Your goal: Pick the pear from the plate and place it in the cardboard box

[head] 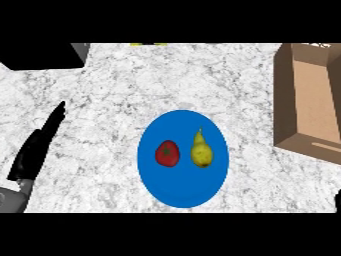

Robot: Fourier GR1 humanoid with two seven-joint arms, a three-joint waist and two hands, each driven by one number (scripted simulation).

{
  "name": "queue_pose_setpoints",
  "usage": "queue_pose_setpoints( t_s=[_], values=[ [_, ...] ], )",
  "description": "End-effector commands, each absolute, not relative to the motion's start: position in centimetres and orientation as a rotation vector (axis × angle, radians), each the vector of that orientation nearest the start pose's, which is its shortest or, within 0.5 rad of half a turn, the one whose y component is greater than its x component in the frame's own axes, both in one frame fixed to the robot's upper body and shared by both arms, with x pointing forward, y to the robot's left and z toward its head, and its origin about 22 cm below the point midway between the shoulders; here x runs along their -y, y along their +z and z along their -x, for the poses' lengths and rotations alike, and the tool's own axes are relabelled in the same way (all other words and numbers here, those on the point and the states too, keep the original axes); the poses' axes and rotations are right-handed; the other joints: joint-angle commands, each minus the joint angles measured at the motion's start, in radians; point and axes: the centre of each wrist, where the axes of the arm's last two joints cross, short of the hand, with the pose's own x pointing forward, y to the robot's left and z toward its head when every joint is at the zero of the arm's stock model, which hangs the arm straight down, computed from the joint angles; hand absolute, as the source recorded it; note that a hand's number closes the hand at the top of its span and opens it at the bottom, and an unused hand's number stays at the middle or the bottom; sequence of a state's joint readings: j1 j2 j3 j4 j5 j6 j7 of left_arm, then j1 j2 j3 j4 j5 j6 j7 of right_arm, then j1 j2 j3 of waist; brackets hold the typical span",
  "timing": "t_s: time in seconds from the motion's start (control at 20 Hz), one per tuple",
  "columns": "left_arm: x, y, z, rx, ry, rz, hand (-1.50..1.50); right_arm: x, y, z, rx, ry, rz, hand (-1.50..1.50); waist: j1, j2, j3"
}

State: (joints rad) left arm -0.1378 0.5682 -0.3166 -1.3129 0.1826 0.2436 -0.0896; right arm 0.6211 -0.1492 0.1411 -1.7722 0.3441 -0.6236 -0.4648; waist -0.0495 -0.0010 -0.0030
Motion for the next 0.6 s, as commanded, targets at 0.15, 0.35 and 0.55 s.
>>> queue_pose_setpoints(
  t_s=[0.15, 0.35, 0.55],
  values=[
    [-28.9, -0.2, -27.5, 1.486, -0.409, -0.333, 0.0, 22.4, 1.0, -4.7, 1.485, 0.3, 0.901, -1.5, 0.042, 0.011, -0.003],
    [-29.3, 0.4, -28.2, 1.497, -0.414, -0.337, 0.0, 20.7, 4.1, -5.1, 1.385, 0.352, 0.917, -1.5, 0.054, 0.015, -0.004],
    [-27.7, -1.1, -27.1, 1.485, -0.435, -0.324, 0.0, 18.6, 5.8, -6.9, 1.272, 0.406, 0.945, -1.5, 0.07, 0.012, -0.002]
  ],
)
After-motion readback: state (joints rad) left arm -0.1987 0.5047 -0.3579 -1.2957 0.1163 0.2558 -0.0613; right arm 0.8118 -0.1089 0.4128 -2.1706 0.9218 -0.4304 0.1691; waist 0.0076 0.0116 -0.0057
